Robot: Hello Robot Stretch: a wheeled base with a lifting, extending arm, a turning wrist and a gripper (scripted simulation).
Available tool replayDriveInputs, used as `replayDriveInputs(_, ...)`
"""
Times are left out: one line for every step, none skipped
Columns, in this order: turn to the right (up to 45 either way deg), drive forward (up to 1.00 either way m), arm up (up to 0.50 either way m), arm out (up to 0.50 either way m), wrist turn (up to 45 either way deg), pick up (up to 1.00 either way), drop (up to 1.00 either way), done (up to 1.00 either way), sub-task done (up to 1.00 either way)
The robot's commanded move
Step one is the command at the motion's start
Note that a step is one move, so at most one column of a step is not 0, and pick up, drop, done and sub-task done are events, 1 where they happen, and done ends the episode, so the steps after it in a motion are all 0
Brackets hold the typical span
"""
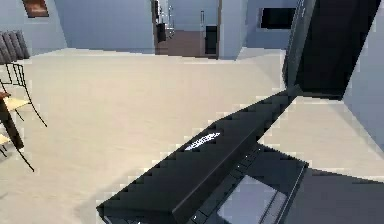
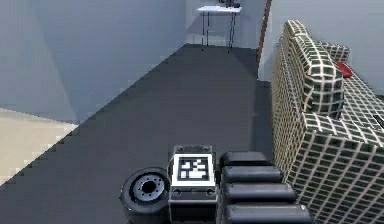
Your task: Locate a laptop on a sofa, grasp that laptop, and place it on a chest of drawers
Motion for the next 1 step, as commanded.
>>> replayDriveInputs(-3.0,0.0,0.0,0.0,0.0,0.0,0.0,0.0,0.0)
